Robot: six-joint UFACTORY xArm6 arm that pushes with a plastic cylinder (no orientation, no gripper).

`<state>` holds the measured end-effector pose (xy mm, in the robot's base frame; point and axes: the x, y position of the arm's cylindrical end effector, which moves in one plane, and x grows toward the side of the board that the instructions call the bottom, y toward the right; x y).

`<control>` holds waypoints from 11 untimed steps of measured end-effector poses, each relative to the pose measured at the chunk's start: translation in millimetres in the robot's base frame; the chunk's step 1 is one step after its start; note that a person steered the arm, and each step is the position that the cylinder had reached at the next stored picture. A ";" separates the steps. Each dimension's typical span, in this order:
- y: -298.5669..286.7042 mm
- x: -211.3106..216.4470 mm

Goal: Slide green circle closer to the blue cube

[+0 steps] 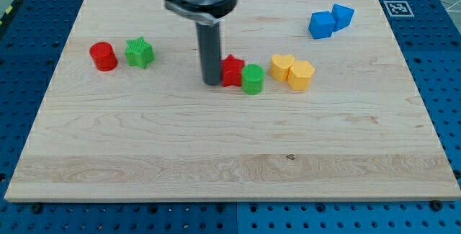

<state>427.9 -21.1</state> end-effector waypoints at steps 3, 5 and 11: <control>31.7 -28.8; 8.7 -21.5; 77.1 -0.7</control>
<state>427.2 56.0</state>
